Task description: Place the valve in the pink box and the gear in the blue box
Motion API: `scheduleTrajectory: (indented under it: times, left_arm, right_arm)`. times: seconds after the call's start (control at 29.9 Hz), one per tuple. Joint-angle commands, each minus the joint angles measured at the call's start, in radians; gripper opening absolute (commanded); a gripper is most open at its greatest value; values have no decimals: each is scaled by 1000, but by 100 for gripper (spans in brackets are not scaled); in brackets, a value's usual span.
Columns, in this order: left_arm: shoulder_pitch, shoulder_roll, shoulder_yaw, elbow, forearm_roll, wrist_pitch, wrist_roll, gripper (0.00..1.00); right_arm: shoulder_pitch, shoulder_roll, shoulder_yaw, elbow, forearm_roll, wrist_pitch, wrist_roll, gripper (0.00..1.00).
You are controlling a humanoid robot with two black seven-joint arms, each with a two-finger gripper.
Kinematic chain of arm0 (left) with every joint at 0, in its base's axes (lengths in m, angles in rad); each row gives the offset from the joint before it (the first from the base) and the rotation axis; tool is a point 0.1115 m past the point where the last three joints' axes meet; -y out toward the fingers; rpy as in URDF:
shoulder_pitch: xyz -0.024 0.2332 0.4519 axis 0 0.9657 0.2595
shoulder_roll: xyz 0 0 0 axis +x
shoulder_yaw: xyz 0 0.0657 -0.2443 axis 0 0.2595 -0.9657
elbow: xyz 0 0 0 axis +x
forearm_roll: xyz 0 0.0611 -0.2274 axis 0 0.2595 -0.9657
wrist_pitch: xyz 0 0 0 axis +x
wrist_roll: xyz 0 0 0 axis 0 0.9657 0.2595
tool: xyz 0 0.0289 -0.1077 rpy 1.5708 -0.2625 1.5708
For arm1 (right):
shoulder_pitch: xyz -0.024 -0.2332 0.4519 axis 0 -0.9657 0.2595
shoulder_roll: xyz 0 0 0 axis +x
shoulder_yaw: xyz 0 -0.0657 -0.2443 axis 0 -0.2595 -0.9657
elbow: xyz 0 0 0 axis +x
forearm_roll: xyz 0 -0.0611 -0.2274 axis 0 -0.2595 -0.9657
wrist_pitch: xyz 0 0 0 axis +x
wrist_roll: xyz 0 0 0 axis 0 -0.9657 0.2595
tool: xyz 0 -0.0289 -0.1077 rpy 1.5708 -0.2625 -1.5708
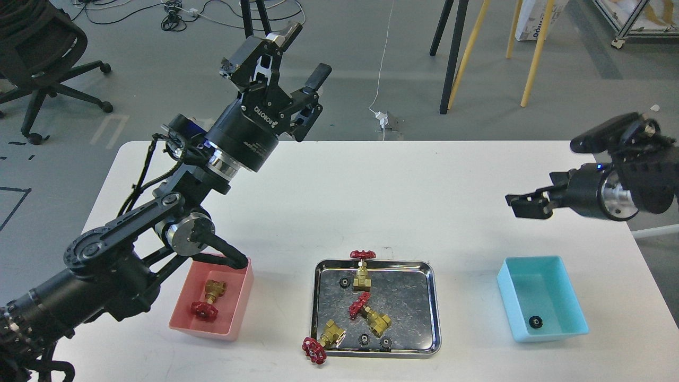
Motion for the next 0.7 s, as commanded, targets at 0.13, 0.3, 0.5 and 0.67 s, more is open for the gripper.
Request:
scheduleTrajectory:
  times: [0.13, 0.3, 0.5, 0.67]
  left_arm:
    - [-91, 87, 3, 251, -90, -258, 0, 82]
    - [-117, 79, 4, 395, -262, -258, 0, 84]
    - [-152, 76, 36, 428, -289, -258, 0, 84]
    - [-152, 65, 36, 426, -288, -258, 0, 84]
  right_arm:
    - [-194, 272, 485, -306, 665, 0, -10, 99]
    - [-260, 513, 720, -540, 935, 0, -58, 99]
    - [-288, 683, 828, -639, 968, 0, -62, 99]
    - [-289, 760, 910, -699, 971, 0, -52, 99]
